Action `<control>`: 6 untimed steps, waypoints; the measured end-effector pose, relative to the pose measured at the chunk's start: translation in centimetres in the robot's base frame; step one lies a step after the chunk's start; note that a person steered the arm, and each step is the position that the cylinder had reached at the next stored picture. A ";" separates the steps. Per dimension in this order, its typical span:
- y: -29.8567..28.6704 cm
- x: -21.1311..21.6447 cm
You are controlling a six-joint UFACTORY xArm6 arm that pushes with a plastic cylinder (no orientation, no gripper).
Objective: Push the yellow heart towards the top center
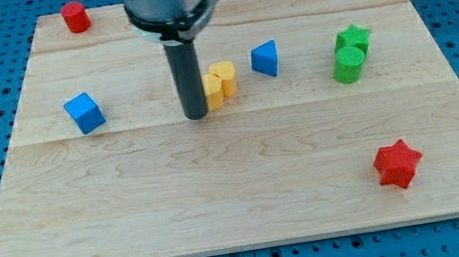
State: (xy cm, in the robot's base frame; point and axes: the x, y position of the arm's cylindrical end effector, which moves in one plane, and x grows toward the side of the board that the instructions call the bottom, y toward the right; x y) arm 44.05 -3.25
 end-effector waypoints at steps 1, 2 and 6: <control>2.7 1.4; 3.8 0.4; 3.5 -9.7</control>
State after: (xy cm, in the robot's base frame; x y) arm 34.40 0.24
